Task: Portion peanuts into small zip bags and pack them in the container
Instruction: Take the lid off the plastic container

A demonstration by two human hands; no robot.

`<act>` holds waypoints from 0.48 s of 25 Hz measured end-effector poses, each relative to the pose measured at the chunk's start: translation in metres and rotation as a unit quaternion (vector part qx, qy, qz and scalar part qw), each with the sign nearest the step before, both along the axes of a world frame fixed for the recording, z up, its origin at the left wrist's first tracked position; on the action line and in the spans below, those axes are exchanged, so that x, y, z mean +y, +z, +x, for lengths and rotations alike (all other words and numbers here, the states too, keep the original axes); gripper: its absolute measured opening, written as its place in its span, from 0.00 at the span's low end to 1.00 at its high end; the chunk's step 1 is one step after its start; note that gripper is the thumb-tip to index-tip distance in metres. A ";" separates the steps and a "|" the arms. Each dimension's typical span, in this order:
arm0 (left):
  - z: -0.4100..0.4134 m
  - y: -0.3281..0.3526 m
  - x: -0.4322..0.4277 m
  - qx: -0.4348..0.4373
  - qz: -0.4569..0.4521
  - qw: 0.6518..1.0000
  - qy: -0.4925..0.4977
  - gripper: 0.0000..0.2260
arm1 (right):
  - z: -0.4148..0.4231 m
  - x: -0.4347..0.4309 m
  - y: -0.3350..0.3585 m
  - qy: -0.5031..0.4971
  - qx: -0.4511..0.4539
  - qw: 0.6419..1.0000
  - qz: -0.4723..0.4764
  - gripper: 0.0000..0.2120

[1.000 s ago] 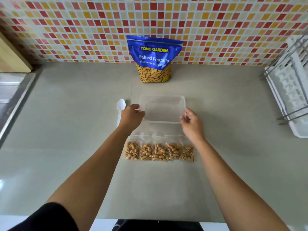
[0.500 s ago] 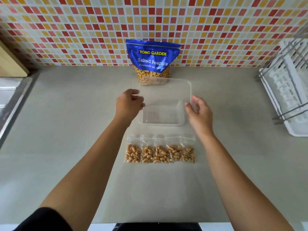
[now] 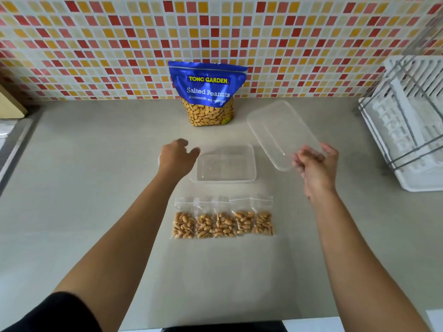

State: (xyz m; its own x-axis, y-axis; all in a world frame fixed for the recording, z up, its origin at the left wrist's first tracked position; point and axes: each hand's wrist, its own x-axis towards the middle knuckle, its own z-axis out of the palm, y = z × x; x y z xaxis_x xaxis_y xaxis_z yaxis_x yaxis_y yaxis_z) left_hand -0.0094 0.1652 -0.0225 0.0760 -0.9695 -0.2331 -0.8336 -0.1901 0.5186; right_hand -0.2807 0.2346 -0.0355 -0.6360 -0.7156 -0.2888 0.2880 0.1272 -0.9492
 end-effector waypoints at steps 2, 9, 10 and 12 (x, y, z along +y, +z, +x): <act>0.002 -0.017 0.008 -0.030 0.057 0.998 -0.004 0.21 | -0.004 0.006 -0.027 -0.037 0.033 0.999 0.017 0.22; -0.004 -0.043 0.014 -0.059 0.062 0.996 0.004 0.06 | -0.004 0.016 -0.069 -0.040 0.255 0.947 0.191 0.24; -0.005 -0.043 0.014 -0.063 0.058 0.996 0.009 0.08 | -0.004 0.018 -0.070 -0.021 0.292 0.933 0.207 0.26; -0.008 -0.041 0.016 -0.050 0.049 0.997 0.025 0.11 | -0.001 0.024 -0.065 -0.005 0.358 0.906 0.228 0.31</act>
State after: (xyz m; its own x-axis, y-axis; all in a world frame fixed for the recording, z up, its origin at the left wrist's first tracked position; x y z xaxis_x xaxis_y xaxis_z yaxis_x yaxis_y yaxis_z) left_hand -0.0175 0.1812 -0.0640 0.1503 -0.9372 -0.3146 -0.8684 -0.2773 0.4112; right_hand -0.2819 0.2585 -0.1008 -0.7836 -0.6180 -0.0641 -0.3762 0.5541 -0.7426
